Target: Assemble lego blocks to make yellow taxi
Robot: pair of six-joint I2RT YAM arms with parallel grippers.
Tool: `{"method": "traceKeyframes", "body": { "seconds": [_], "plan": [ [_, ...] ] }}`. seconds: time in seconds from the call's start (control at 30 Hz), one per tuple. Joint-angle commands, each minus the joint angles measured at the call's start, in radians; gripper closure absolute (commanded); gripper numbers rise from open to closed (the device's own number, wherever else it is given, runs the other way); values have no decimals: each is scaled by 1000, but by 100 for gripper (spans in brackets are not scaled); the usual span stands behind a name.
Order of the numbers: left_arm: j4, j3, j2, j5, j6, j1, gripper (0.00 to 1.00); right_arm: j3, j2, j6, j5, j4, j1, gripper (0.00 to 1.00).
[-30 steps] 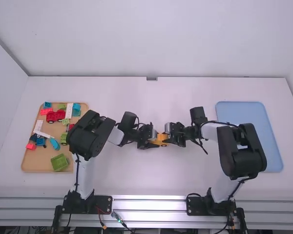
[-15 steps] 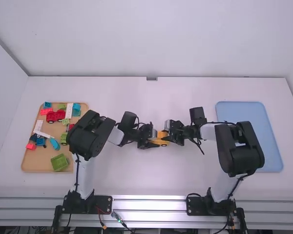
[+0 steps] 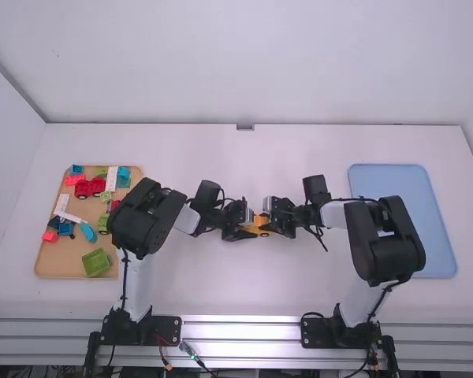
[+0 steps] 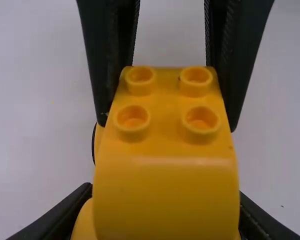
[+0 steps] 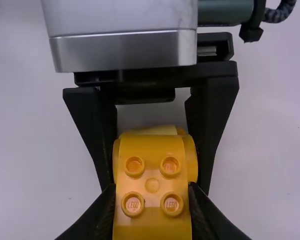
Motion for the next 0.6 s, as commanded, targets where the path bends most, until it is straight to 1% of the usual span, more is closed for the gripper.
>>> {"method": "traceKeyframes", "body": {
  "seconds": [0.0, 0.23, 0.3, 0.4, 0.5, 0.57],
  "plan": [
    [4, 13, 14, 22, 1, -1, 55, -20, 13, 5, 21, 4, 11, 84],
    [-4, 13, 14, 22, 1, 0, 56, -6, 32, 15, 116, 1, 56, 85],
    [-8, 13, 14, 22, 1, -1, 56, 6, 42, 47, 151, -3, 62, 87],
    [-13, 13, 14, 22, 1, 0, 57, 10, 47, 67, 188, -3, 57, 89],
    [-17, 13, 14, 21, 1, 2, 57, 7, 47, 66, 194, -5, 47, 88],
    [-19, 13, 14, 19, 5, 2, 57, 6, 47, 66, 227, -19, 36, 87]
  ]
}}
